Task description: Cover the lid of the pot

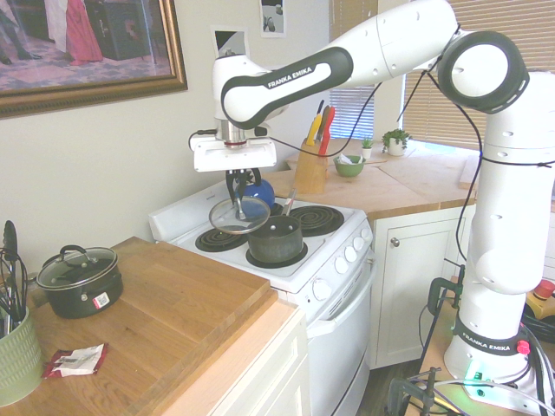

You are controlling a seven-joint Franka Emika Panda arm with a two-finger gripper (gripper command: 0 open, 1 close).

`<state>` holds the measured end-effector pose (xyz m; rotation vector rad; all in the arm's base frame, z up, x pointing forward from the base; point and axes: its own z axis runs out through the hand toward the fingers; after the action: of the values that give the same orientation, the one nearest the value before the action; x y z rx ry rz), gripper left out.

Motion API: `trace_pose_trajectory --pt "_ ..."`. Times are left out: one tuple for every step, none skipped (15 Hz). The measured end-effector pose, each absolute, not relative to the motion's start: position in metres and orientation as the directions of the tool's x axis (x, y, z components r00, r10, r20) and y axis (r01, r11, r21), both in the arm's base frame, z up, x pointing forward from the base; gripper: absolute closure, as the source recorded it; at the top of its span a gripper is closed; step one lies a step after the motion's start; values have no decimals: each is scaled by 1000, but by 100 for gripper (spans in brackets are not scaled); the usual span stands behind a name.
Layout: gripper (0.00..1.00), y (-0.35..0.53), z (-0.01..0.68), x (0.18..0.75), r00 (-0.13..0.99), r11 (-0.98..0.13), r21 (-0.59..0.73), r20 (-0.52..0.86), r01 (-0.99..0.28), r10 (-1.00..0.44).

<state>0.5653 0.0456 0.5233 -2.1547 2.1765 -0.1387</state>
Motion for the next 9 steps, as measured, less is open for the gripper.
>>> trace_pose_trajectory --pt "100 24 514 564 -25 24 -107 5 -994 -1000" --pt "100 7 505 563 -38 37 -99 3 -994 -999" --pt "100 -7 498 563 -49 49 -93 0 -994 -999" --pt "100 -14 491 561 -57 57 -86 -1 -995 -998" --pt "100 -16 486 560 -61 61 -83 -3 -995 -998" --pt "100 -16 482 559 -61 61 -78 -3 -995 -998" --pt "100 -16 480 558 -61 61 -74 -3 -995 -998" --pt "100 -16 479 558 -62 62 -74 -3 -995 -998" --pt "100 -18 478 558 -65 65 -72 -3 -995 -998"
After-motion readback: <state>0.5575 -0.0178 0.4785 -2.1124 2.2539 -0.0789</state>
